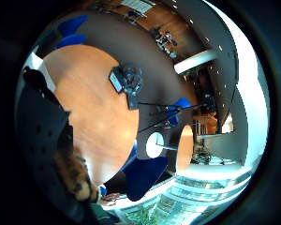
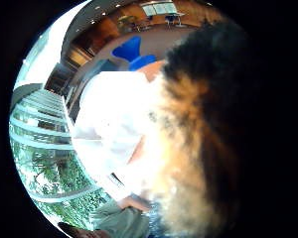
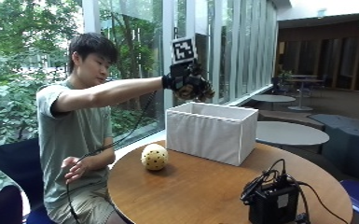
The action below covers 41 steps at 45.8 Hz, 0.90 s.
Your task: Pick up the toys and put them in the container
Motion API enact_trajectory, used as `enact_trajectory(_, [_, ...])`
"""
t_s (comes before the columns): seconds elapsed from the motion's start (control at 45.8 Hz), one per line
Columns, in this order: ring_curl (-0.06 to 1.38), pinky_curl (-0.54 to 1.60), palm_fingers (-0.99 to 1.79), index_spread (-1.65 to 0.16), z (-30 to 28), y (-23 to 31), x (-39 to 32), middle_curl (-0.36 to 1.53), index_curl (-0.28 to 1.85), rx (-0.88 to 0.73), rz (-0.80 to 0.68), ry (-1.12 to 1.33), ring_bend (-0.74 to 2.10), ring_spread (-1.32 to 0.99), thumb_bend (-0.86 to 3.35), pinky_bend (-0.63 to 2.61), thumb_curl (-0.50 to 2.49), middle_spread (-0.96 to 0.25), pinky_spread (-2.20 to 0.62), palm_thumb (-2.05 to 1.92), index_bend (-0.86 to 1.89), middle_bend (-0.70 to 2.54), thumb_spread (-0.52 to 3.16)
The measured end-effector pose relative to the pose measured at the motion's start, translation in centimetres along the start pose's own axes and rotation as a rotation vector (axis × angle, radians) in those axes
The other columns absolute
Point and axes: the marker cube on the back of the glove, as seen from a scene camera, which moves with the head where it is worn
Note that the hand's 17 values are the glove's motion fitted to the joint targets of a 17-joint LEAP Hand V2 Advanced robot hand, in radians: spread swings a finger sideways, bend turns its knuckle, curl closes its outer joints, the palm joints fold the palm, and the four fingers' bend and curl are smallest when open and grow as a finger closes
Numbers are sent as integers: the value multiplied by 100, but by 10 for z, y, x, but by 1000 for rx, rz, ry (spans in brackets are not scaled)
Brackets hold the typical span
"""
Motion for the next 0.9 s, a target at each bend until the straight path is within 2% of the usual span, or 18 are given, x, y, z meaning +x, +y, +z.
enact_trajectory(0.109, [71,48,106,-27,-25,-9,-28,76,83,41,36,-53,106,-40,18,94,89,-17,-36,58,95,109,51])
enact_trajectory(0.175, [72,48,106,-27,-54,-23,-75,77,85,79,54,-73,107,-39,18,94,92,-17,-36,58,95,109,50])
enact_trajectory(0.284, [72,48,105,-27,-73,-41,-92,78,88,106,131,276,107,-39,17,94,95,-17,-36,58,95,110,48])
enact_trajectory(0.349, [73,48,105,-27,-74,-50,-101,78,89,112,99,343,107,-39,17,95,97,-16,-36,57,94,109,47])
enact_trajectory(0.524, [73,49,105,-27,-59,-82,-174,79,93,108,-45,223,107,-39,17,95,103,-16,-36,57,93,109,44])
enact_trajectory(0.568, [73,48,105,-27,-48,-91,-192,80,94,97,-12,205,108,-39,17,95,104,-16,-36,57,92,109,44])
enact_trajectory(0.633, [73,49,105,-27,-32,-107,-216,80,95,94,124,135,107,-39,17,95,106,-16,-36,57,91,109,43])
enact_trajectory(0.655, [73,48,105,-28,-25,-109,-219,80,96,87,103,137,107,-38,17,95,107,-16,-36,57,91,109,43])
enact_trajectory(0.743, [73,48,105,-28,12,-110,-230,80,97,32,-176,246,107,-39,16,95,109,-16,-36,57,91,108,42])
enact_trajectory(0.895, [73,48,106,-28,53,-128,-259,81,99,-3,-216,238,107,-38,16,95,113,-16,-36,57,89,108,41])
